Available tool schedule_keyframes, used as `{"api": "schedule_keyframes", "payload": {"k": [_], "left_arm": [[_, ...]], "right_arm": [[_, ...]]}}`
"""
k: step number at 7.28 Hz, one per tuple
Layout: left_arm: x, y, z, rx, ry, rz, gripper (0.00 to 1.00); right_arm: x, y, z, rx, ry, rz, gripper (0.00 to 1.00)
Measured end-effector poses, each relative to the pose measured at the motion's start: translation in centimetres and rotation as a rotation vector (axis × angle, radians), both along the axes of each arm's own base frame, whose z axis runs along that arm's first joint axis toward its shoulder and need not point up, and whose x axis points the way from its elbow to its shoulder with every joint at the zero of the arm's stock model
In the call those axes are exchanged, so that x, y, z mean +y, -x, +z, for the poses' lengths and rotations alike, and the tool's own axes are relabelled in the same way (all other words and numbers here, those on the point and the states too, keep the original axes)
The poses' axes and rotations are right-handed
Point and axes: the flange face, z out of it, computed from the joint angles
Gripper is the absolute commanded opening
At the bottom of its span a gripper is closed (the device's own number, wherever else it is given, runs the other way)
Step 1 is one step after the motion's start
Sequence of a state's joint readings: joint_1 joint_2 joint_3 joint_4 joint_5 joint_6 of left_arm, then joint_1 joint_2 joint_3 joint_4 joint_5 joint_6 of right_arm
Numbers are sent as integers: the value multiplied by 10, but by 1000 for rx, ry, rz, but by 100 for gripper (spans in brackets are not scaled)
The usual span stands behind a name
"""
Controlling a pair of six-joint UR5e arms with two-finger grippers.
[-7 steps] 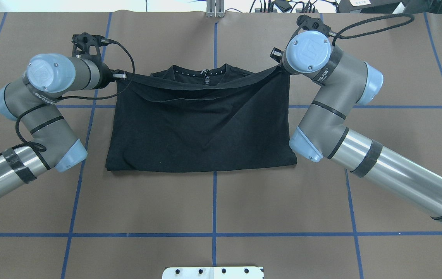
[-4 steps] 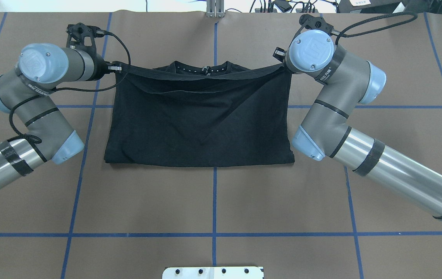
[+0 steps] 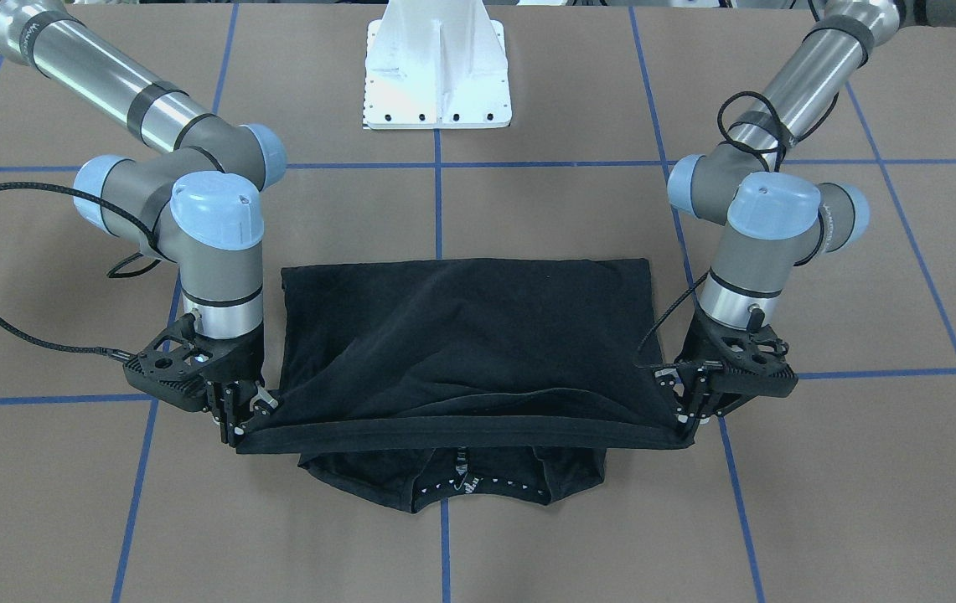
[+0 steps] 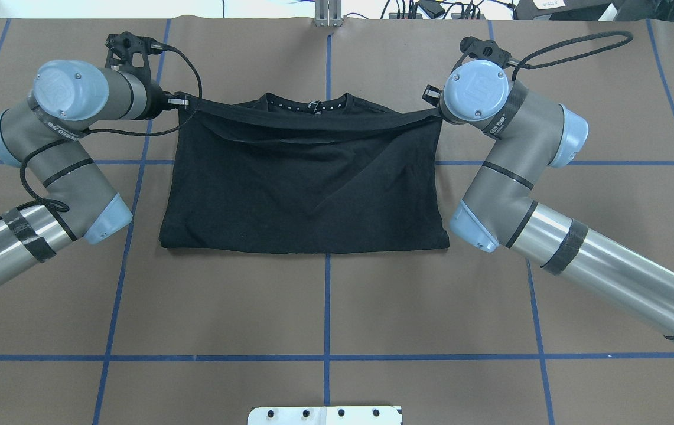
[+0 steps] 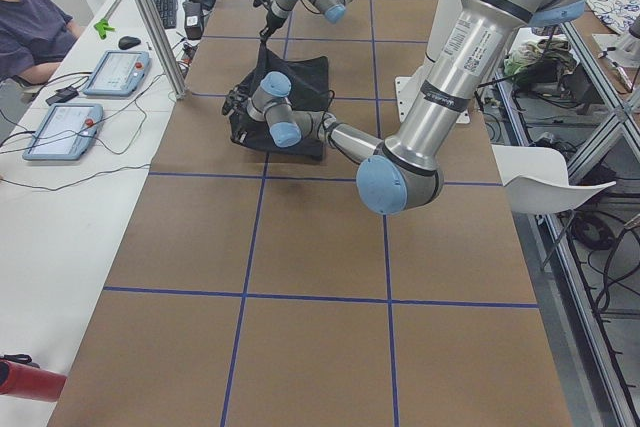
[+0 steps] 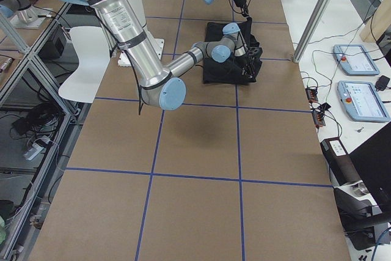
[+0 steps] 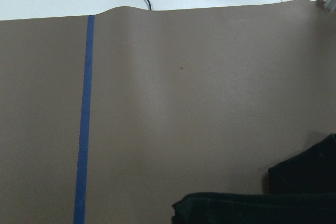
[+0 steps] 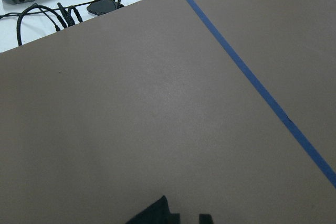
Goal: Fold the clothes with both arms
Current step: 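Release the hem and draw both grippers outward from the shirt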
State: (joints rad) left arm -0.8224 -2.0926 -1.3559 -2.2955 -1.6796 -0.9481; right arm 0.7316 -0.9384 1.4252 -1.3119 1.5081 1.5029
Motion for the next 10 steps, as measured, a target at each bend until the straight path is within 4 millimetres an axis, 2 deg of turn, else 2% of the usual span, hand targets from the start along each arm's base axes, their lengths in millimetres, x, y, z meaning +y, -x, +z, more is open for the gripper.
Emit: {"api": "schedule_keyframes", "payload": {"k": [2, 3, 4, 5, 6, 7, 8, 10], "left_arm": [[3, 0, -8, 15, -21, 14, 100], [10, 6, -13, 29, -36, 44, 100], [26, 17, -14, 48, -46, 79, 100], [49, 35, -9, 67, -50, 109, 100], [74, 52, -1, 82, -45, 138, 100], [98, 60, 7, 90, -34, 166, 100], [122, 52, 16, 96, -24, 202, 100], [171, 25, 37, 130, -10, 272, 100]], "right_arm": [[-1, -3, -19, -11, -26, -60, 100], [0, -14, -31, -41, -32, -120, 100], [6, -27, -38, -71, -40, -170, 100], [20, -42, -37, -80, -62, -219, 100], [38, -60, -32, -82, -88, -265, 100], [55, -75, -26, -87, -104, -293, 100], [66, -85, -23, -91, -113, -304, 100], [73, -92, -22, -94, -120, -309, 100]]}}
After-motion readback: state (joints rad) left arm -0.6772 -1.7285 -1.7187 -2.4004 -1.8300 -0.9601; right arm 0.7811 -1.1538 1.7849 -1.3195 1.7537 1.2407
